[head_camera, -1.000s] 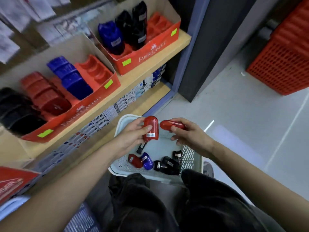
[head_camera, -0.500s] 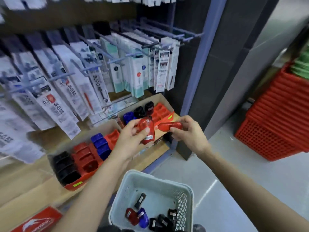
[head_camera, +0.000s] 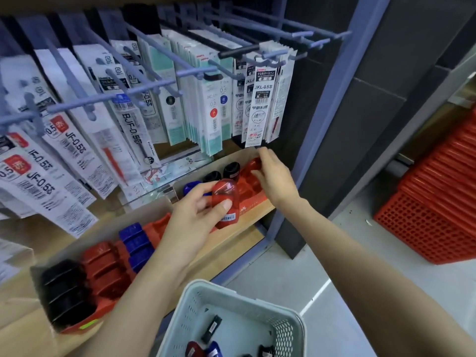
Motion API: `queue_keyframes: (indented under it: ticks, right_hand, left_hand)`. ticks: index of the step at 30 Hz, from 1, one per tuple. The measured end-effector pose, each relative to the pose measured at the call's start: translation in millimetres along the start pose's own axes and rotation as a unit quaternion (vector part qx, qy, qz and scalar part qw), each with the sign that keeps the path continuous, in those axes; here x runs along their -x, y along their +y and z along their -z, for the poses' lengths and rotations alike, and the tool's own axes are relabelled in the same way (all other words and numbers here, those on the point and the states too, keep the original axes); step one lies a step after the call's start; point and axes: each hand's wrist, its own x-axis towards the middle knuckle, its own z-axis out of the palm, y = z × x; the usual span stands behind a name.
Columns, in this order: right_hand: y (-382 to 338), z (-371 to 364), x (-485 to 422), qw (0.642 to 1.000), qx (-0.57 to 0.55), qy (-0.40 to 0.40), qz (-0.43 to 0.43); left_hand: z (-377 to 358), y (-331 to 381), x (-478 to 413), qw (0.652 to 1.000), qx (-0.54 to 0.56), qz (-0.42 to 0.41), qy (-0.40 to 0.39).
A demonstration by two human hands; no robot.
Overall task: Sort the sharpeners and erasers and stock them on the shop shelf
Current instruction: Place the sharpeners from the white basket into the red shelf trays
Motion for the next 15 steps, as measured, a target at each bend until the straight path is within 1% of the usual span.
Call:
queue_keyframes:
  ticks: [2, 5, 9, 10, 12, 14, 15]
  right_hand:
    - [1.9, -2.1, -3.5, 1.0, 0.028, -0.003, 0.013]
    - [5.5, -8.2, -6.0, 0.998, 0.032, -0.052, 0.019]
    - [4.7, -8.8, -2.0, 0.988, 0.112, -0.107, 0.006]
    - [4.7, -7.4, 1.1, 0.986, 0.112, -0.124, -0.001]
    - [-0.6, -0.7, 12.3, 0.991, 0.057, -0.12, -0.029]
    - [-10.2, 9.1, 26.6, 0.994, -0.048, -0.062, -0.072]
    - [-17.7, 16.5, 34.3, 0.987, -0.118, -0.039, -0.104]
  left_hand:
    - [-1.6, -0.6, -1.6, 1.0, -0.001, 0.004, -0.001]
    - [-1.6, -1.1, -2.4, 1.0, 0.002, 0.013, 0.01]
    - [1.1, -2.4, -1.5, 0.999, 0.011, 0.033, 0.027]
    - [1.3, -2.7, -1.2, 0.999, 0.014, 0.035, 0.031]
    - [0.9, -3.4, -1.2, 0.998, 0.03, 0.037, 0.041]
    - [-0.6, -4.5, -2.3, 0.997, 0.044, 0.041, 0.05]
    - [-1.5, -6.5, -3.4, 0.997, 0.039, 0.041, 0.055]
